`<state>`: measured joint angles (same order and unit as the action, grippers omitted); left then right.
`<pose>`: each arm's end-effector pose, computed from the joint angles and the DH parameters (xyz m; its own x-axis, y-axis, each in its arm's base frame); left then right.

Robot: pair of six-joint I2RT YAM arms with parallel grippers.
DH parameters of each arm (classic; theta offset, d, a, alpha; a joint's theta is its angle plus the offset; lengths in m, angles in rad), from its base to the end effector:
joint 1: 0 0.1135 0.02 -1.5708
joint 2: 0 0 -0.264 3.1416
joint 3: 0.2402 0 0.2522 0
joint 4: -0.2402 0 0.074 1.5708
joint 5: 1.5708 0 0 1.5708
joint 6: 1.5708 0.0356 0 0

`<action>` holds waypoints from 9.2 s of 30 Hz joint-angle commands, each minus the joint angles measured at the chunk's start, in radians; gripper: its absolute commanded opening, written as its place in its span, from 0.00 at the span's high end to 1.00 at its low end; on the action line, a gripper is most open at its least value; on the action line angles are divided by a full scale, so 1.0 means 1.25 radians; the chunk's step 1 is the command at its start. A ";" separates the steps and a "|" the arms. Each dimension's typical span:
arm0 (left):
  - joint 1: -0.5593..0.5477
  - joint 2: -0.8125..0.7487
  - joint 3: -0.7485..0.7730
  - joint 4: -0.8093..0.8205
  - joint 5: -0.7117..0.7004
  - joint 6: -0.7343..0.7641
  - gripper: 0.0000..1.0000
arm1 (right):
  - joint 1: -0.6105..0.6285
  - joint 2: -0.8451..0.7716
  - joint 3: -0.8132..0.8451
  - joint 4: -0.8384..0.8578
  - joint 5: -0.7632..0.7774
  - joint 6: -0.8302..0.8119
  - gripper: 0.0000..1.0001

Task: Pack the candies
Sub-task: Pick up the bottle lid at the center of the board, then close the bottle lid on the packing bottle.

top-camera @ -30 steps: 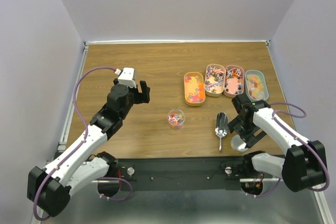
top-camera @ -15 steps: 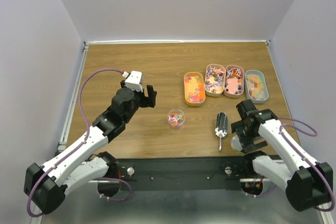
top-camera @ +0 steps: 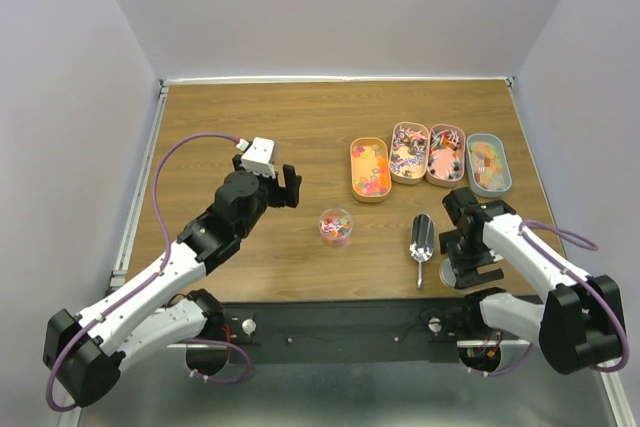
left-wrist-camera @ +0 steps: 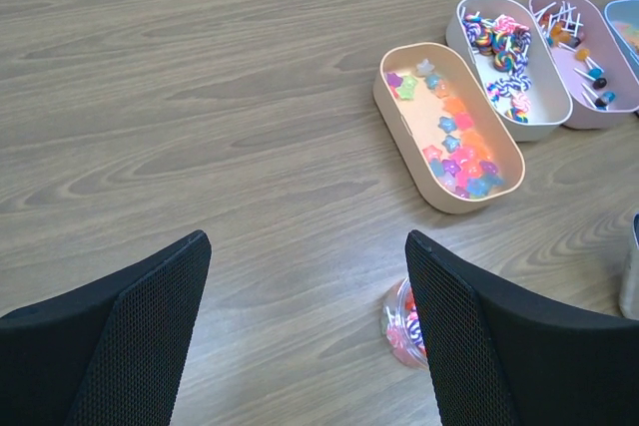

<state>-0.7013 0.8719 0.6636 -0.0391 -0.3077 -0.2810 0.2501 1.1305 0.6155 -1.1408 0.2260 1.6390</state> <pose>0.1650 -0.1252 0.2972 -0.2881 -0.1026 -0.9521 0.3234 0.9254 -0.1976 0.1386 0.0272 0.1756 -0.1932 0.9542 -0.2285 0.9808 0.1820 -0.0695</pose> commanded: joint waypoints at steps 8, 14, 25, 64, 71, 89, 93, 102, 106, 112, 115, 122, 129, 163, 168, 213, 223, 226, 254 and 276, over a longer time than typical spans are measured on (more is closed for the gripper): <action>-0.035 0.003 -0.008 0.009 -0.045 0.008 0.14 | 0.017 -0.062 -0.113 0.093 0.038 0.179 0.00; -0.039 0.004 -0.008 0.010 -0.046 0.010 0.14 | 0.017 -0.085 -0.111 0.081 0.049 0.192 0.02; -0.041 0.001 -0.007 0.008 -0.052 0.010 0.14 | 0.017 -0.043 -0.091 0.052 0.058 0.255 0.03; -0.041 -0.002 -0.004 -0.001 -0.075 0.012 0.14 | 0.016 0.198 0.077 0.288 0.142 -0.186 0.00; -0.041 -0.005 -0.006 -0.001 -0.073 0.010 0.14 | -0.022 0.212 0.109 0.268 0.166 -0.194 0.00; -0.043 -0.008 -0.007 -0.001 -0.074 0.011 0.14 | -0.097 0.259 0.131 0.259 0.160 -0.246 0.00; -0.041 -0.005 -0.006 -0.001 -0.073 0.011 0.14 | -0.104 0.280 0.136 0.259 0.164 -0.257 0.00; -0.041 -0.003 -0.007 -0.001 -0.073 0.012 0.15 | -0.106 0.309 0.149 0.259 0.157 -0.272 0.00; -0.043 -0.003 -0.006 -0.001 -0.077 0.014 0.15 | -0.107 0.312 0.142 0.259 0.154 -0.271 0.03; -0.041 -0.002 -0.006 -0.001 -0.077 0.014 0.15 | -0.106 0.309 0.147 0.245 0.155 -0.275 0.14; -0.041 -0.002 -0.004 -0.001 -0.078 0.012 0.15 | -0.106 0.308 0.152 0.230 0.158 -0.277 0.18; -0.043 0.002 -0.004 -0.001 -0.077 0.012 0.15 | -0.106 0.285 0.194 0.189 0.175 -0.299 0.19; -0.041 0.006 -0.003 -0.002 -0.075 0.012 0.15 | -0.106 0.273 0.273 0.115 0.198 -0.334 0.19; 0.129 0.050 0.018 -0.057 -0.066 -0.080 0.15 | 0.281 0.513 0.794 0.056 0.110 -0.661 0.16; 0.195 0.073 0.025 -0.073 -0.067 -0.094 0.15 | 0.364 0.585 0.860 0.062 0.055 -0.679 0.17; 0.297 0.126 0.035 -0.067 0.041 -0.093 0.17 | 0.558 0.687 0.834 0.052 0.012 -0.683 0.13; 0.301 0.128 0.036 -0.067 0.045 -0.094 0.17 | 0.569 0.691 0.829 0.046 0.022 -0.672 0.12; 0.301 0.131 0.036 -0.067 0.047 -0.094 0.17 | 0.573 0.692 0.830 0.046 0.028 -0.668 0.11; 0.302 0.130 0.036 -0.066 0.052 -0.096 0.17 | 0.589 0.649 0.726 0.101 0.088 -0.569 0.04; 0.301 0.117 0.020 -0.041 0.099 -0.089 0.17 | 0.589 0.555 0.747 0.089 0.098 -0.555 0.00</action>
<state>-0.3290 1.0363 0.6804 -0.1276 -0.2218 -0.3973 0.9806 1.8637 1.5299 -0.9985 0.3038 0.9371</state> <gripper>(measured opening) 0.831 0.998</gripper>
